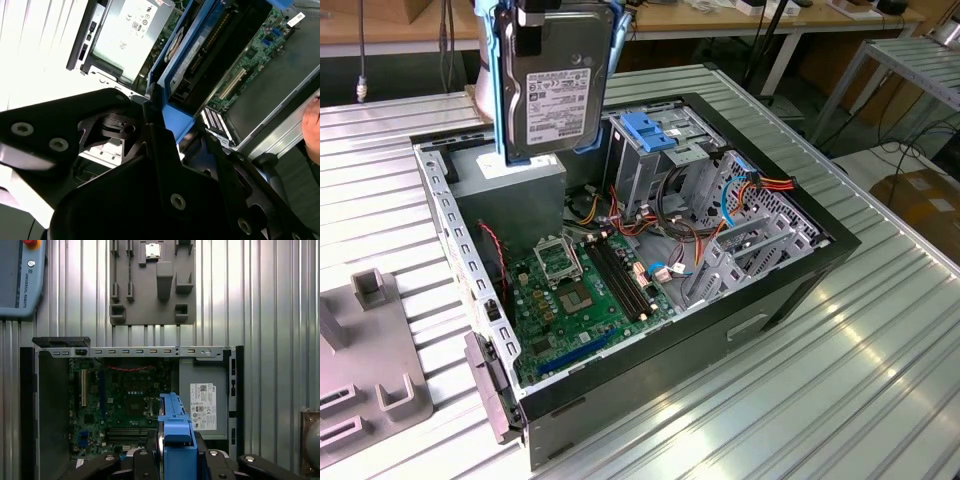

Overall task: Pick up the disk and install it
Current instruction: 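Insert the disk into the insertion slot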

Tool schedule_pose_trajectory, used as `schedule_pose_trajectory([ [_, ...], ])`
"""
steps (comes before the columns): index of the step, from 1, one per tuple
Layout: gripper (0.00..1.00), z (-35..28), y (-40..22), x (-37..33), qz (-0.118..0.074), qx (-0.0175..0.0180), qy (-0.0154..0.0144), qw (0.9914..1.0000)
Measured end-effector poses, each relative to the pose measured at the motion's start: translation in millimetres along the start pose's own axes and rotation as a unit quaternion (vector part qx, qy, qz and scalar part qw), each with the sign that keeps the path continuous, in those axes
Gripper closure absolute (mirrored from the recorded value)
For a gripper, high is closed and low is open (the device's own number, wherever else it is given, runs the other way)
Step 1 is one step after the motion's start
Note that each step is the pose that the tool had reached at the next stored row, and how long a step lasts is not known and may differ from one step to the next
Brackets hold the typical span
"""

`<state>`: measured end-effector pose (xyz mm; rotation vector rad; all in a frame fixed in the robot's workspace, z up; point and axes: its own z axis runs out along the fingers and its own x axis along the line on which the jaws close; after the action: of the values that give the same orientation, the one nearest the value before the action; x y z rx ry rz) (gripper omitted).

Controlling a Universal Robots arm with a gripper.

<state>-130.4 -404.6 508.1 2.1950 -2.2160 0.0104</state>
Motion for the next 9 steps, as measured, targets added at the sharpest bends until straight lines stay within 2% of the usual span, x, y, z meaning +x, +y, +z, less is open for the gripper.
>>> schedule_pose_trajectory([
  [3,0.63,0.1,-0.1,4.9,0.000,0.0000,0.0000,1.00000],
  [8,0.63,0.7,-0.2,17.8,0.000,0.0000,0.0018,1.00000],
  [9,0.63,1.1,-0.3,23.2,0.000,0.0000,0.0020,1.00000],
])
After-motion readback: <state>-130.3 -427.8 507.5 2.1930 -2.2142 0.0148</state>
